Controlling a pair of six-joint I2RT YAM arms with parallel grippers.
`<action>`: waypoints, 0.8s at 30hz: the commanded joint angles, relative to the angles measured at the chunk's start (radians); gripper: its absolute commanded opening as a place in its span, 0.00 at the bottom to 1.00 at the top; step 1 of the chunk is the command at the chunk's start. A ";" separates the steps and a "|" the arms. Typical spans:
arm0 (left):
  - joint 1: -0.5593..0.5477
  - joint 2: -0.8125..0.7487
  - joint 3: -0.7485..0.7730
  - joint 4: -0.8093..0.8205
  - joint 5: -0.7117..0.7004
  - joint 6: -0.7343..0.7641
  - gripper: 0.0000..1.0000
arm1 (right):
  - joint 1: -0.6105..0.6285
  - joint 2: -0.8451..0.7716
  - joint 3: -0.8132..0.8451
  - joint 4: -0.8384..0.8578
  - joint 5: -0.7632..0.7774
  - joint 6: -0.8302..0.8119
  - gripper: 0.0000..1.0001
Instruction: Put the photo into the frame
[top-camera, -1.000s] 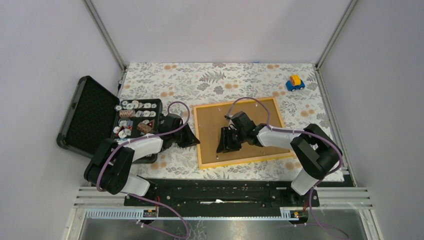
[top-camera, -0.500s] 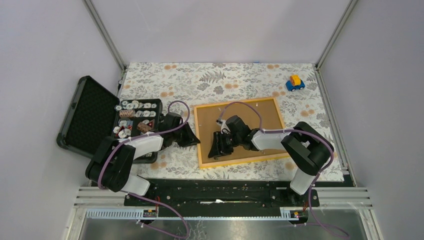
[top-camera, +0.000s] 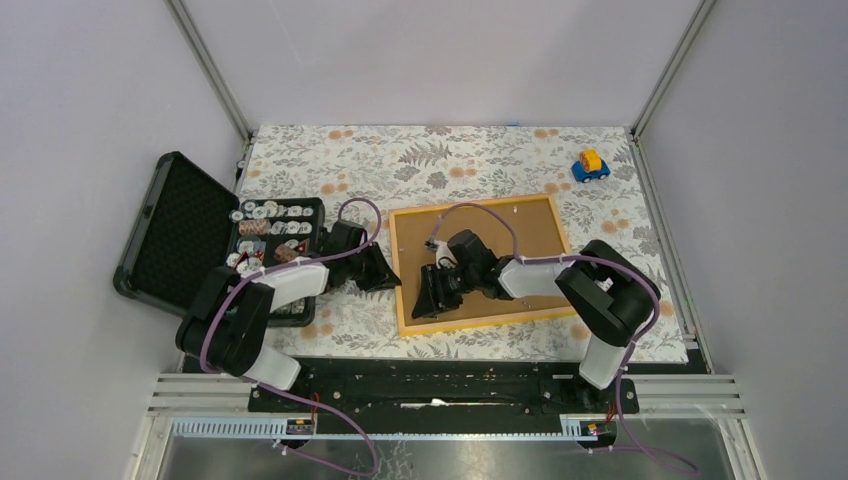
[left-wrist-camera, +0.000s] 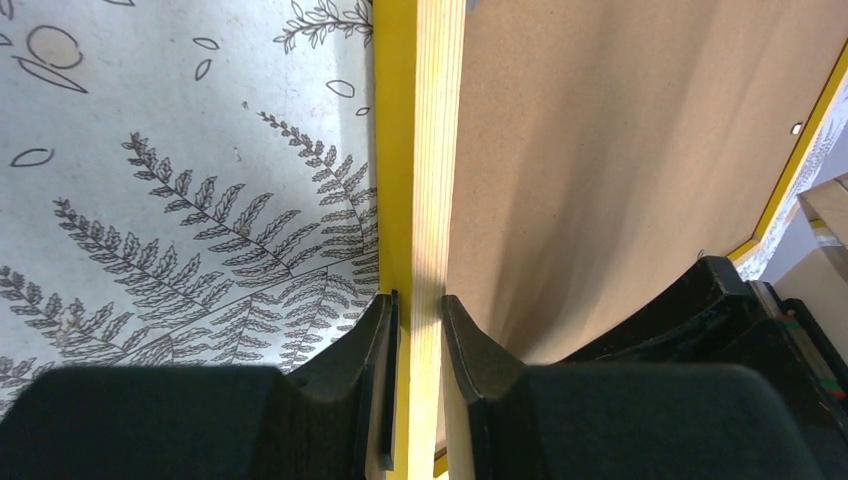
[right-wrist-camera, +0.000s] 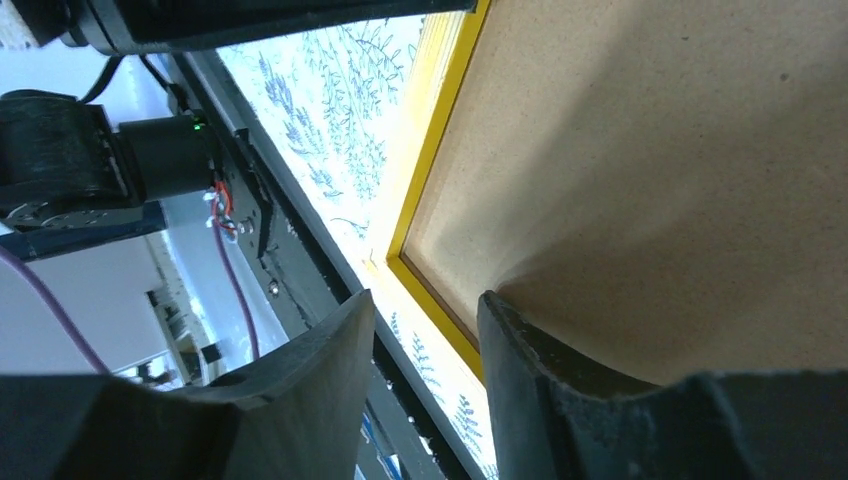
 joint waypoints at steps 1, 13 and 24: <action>0.009 -0.091 0.004 0.039 -0.144 0.031 0.25 | 0.013 -0.042 0.111 -0.269 0.126 -0.130 0.55; -0.047 -0.340 -0.098 -0.116 -0.104 0.042 0.99 | -0.204 -0.285 0.258 -0.707 0.708 -0.274 0.97; -0.290 -0.367 -0.079 -0.276 -0.071 -0.327 0.99 | -0.779 -0.122 0.427 -0.772 0.631 -0.210 0.99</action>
